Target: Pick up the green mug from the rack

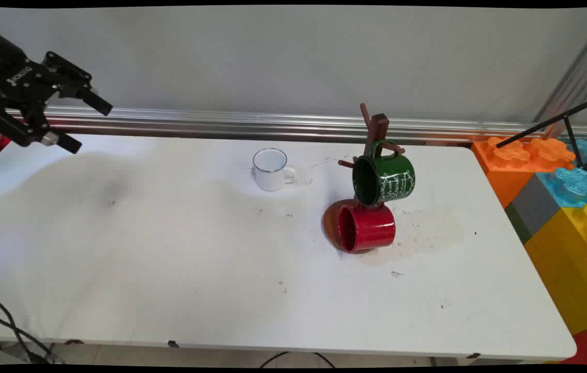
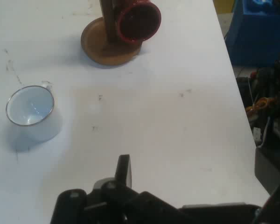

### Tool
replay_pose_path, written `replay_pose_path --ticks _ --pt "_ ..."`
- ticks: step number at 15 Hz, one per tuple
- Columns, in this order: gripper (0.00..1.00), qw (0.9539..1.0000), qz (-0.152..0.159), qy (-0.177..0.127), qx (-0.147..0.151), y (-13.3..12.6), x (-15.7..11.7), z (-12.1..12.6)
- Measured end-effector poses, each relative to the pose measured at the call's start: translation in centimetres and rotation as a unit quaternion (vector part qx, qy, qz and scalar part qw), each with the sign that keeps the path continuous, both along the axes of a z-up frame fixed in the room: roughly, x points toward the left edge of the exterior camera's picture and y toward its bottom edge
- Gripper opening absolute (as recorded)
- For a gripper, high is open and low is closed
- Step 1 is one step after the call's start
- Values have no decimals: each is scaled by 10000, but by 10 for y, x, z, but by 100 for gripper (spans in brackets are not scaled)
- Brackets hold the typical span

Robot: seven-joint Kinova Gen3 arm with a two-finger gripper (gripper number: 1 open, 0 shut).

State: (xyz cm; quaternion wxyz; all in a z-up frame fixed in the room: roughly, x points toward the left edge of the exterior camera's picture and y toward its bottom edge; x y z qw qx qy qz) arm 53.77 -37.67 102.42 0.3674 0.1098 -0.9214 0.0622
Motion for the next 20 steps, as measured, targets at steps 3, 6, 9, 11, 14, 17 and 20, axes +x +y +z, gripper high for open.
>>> replay_pose_path --ticks 3,6,9,11,14,17,20 --pt "100 9999 149 -11 28 -3 -11 -3" --pt "100 9994 326 -112 -11 -8 -26 -8" --pt "100 9984 541 -176 -47 -12 -47 -12" --pt "100 9975 677 -190 -47 -15 -65 -13" --pt "100 9957 901 -205 -16 -21 -99 -10" --pt "100 9943 1045 -212 41 -26 -126 -7" --pt "100 9926 1184 -208 152 -28 -157 -3"
